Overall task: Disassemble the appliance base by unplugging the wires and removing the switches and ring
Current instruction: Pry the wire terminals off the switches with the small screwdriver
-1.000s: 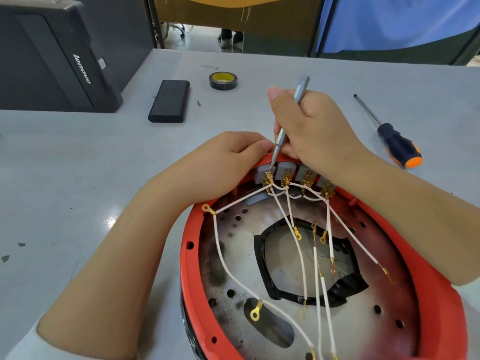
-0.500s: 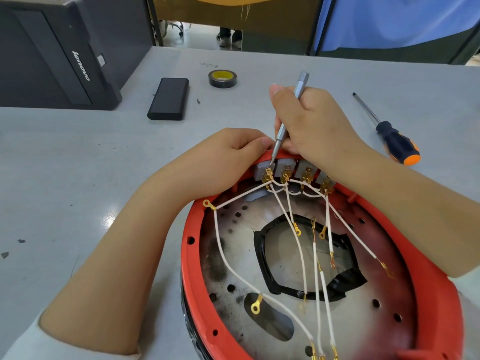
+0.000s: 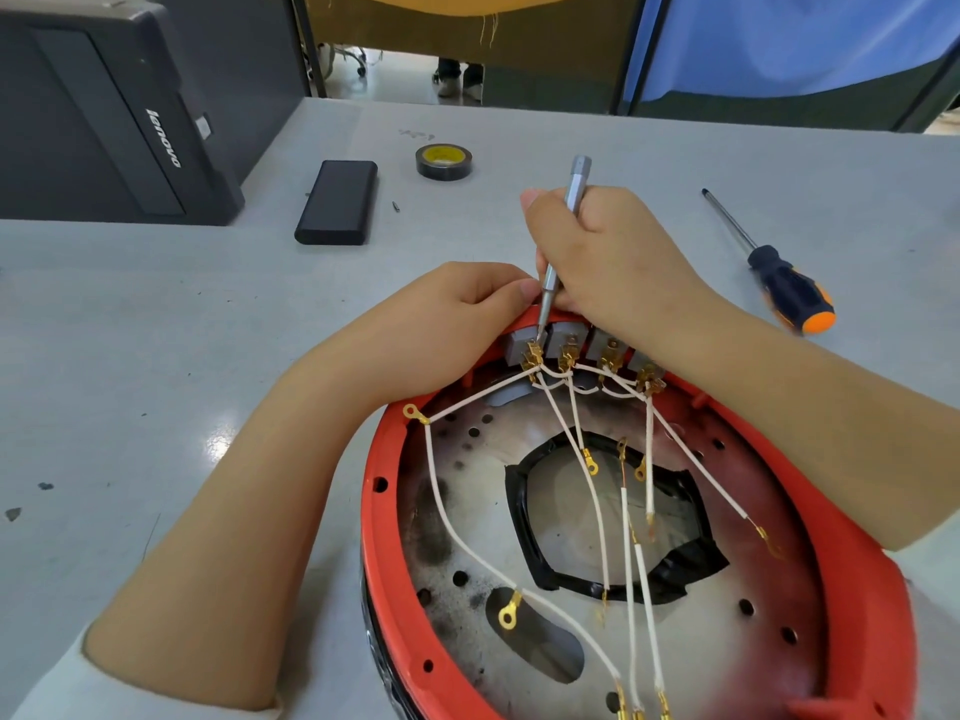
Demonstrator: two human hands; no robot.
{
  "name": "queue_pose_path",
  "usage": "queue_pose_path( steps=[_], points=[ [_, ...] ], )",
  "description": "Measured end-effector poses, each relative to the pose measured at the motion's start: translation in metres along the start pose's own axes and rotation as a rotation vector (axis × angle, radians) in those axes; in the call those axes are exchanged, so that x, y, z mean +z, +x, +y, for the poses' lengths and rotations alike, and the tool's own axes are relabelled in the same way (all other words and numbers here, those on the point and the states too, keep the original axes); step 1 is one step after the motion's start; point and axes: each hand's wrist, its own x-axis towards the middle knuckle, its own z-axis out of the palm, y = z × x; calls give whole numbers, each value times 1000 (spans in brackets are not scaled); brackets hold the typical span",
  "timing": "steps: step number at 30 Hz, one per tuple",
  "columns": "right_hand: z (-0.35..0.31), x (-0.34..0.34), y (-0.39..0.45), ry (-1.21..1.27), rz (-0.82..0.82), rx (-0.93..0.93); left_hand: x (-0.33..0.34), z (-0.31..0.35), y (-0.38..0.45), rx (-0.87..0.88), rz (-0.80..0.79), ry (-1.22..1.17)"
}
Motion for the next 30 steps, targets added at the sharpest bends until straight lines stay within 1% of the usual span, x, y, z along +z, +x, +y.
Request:
queue_pose_path(
  steps=[4,8,11,16,21,23,26,28,30],
  points=[
    [3,-2,-7,34,74,-75,-1,-1,0,8,9,2],
    [3,-2,-7,20,70,-96,0,-3,1,14,16,-4],
    [2,0,-3,3,39,-57,0,-3,1,4,20,8],
    [0,-1,8,-44,-72,43,0,-2,2,-1,4,9],
    [0,0,10,-66,-81,61,0,-2,2,-6,-3,-2],
    [0,0,6,-47,-44,35,0,-2,1,-4,2,-10],
    [3,-2,-4,36,72,-79,-1,-2,1,1,9,-4],
    [3,-2,-7,101,82,-122,0,-3,1,3,14,9],
    [2,-1,-6,83,54,-140,0,-2,1,6,15,13]
  ],
)
